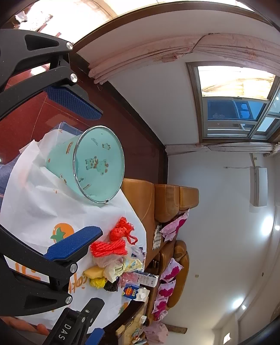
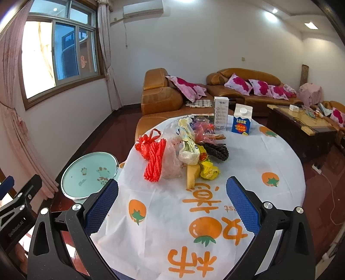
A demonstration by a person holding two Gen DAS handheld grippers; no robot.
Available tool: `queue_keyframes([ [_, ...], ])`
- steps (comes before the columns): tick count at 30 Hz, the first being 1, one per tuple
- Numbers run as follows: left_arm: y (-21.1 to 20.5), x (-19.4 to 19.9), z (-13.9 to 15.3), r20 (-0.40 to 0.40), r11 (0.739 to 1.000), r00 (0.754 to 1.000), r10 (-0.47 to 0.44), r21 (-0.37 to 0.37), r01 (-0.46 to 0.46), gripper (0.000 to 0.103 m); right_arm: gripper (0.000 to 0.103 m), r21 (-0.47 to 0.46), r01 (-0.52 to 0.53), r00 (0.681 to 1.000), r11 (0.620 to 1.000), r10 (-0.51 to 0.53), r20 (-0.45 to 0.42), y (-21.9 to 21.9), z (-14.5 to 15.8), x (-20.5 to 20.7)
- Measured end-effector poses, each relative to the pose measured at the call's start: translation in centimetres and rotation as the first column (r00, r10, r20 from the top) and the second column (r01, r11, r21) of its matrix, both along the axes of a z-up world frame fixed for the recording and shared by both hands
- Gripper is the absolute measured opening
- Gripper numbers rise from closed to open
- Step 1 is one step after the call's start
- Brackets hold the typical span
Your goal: Collect trash
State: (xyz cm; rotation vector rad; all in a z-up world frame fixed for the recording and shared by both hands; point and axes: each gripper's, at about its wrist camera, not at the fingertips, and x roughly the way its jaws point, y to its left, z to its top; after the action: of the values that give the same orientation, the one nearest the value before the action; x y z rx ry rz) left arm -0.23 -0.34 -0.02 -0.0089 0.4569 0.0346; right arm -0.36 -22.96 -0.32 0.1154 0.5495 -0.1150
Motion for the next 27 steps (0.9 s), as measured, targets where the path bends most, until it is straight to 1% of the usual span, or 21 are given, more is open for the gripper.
queue_keyframes([
  [9, -0.01, -0.15, 0.17, 0.001, 1.000, 1.000, 0.002, 0.005, -0.002, 0.097, 0.099, -0.006, -0.014, 1.000, 1.000, 0.014, 0.009, 0.28, -0.08, -0.26],
  [27, -0.03, -0.23, 0.27, -0.001, 1.000, 1.000, 0.007, 0.010, -0.007, 0.097, 0.099, 0.012, -0.008, 1.000, 1.000, 0.008, 0.009, -0.07, -0.19, -0.39],
])
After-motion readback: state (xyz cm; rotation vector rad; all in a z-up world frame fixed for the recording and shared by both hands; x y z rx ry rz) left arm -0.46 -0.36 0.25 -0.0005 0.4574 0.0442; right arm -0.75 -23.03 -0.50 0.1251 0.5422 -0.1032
